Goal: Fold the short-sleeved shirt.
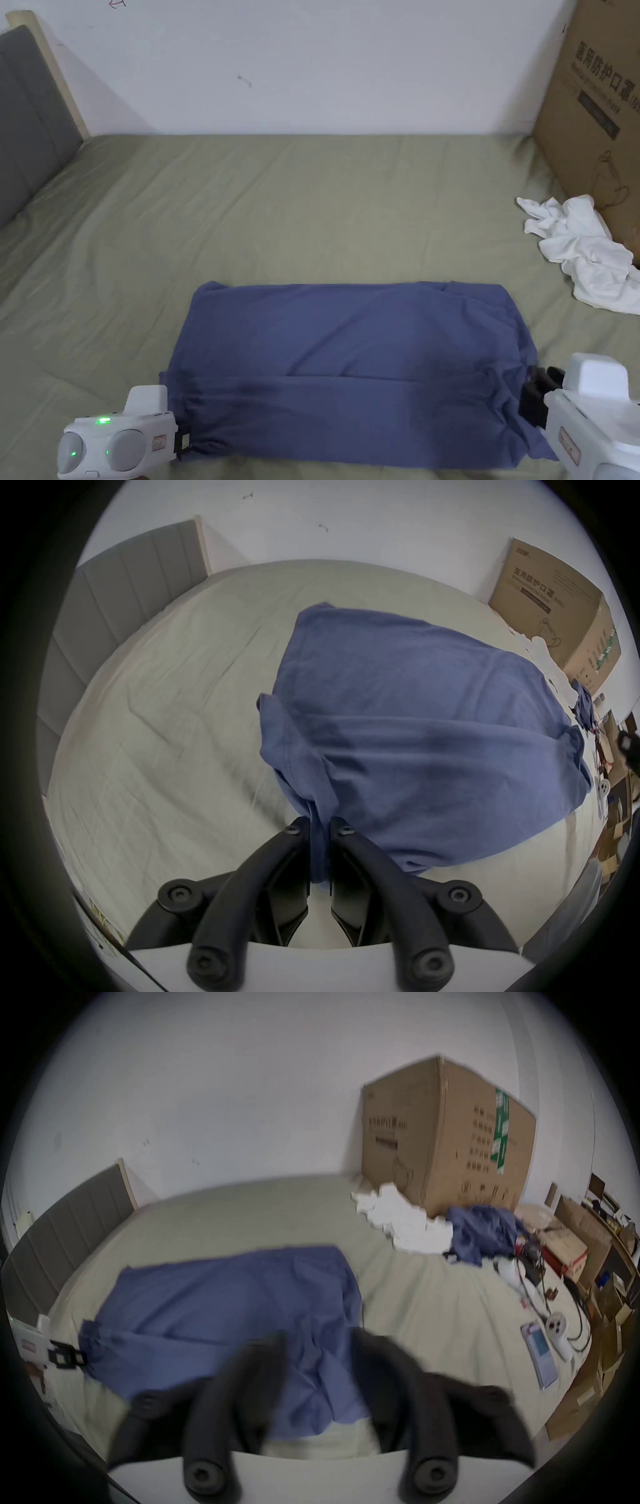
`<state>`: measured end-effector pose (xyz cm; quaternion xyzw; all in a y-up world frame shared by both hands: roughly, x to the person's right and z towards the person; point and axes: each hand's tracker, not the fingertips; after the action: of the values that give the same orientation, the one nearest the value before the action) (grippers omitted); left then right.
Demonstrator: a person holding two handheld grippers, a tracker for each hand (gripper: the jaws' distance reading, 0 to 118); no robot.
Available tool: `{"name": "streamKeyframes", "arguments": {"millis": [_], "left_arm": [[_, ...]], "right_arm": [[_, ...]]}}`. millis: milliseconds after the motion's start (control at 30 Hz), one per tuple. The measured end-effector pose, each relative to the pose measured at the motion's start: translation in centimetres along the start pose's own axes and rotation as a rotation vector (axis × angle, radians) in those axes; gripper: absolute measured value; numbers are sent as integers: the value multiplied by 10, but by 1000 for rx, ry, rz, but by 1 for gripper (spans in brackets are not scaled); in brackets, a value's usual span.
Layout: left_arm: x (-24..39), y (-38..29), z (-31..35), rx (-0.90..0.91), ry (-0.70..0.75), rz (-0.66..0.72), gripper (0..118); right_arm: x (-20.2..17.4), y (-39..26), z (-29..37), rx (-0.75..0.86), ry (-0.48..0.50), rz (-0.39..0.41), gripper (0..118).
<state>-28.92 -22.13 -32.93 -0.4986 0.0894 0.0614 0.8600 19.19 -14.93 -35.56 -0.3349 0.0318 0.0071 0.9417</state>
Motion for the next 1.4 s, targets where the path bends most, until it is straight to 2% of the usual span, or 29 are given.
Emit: {"name": "streamKeyframes", "arguments": {"millis": [33,67,167,233,333,400,467,500,567,600,700,833,867,967,1200,1233,1333,1367,1400], "left_arm": [[0,1,5,12,-2,0,7],[0,2,11,35,-10,2,7],[-2,9,28,64,-29,12,7],[-3,11,33,78,-37,18,7],[-7,12,33,79,-45,32,7],[-10,10,30,72,-53,49,7],[-12,6,30,67,-57,65,7],[-13,4,31,67,-59,73,7],[-16,-1,32,68,-61,87,7],[-19,-3,34,70,-66,102,7],[-24,-11,46,79,-86,130,7],[-33,-28,60,81,-77,114,7],[-36,-35,65,77,-77,115,7],[-42,-59,75,56,-85,124,7],[-44,-107,55,-51,-54,143,8],[-44,-110,50,-66,-53,148,11],[-43,-109,55,-42,-50,178,48],[-42,-106,57,-46,-52,189,56],[-41,-102,61,-56,-51,193,56]], "right_arm": [[3,-5,-9,-44,5,-4,81],[10,-11,-21,-113,10,13,85],[11,-34,-49,-194,6,4,85],[8,-44,-65,-278,-6,-13,80],[7,-53,-79,-336,-21,-45,46],[4,-56,-81,-359,3,-47,42],[-5,-48,-63,-336,33,-44,13],[-9,-45,-55,-318,66,-17,13],[-16,-40,-40,-292,45,37,13],[-10,-39,-32,-272,51,37,13],[0,-38,-4,-244,96,-27,13],[12,-48,28,-250,107,-26,13],[26,-58,25,-258,117,-33,13],[33,-81,37,-301,143,-74,13],[37,-138,16,-383,109,-86,14],[37,-140,15,-382,105,-83,18],[29,-128,25,-369,81,-89,55],[26,-122,31,-369,53,-66,61],[23,-115,39,-359,35,-37,61]]}}
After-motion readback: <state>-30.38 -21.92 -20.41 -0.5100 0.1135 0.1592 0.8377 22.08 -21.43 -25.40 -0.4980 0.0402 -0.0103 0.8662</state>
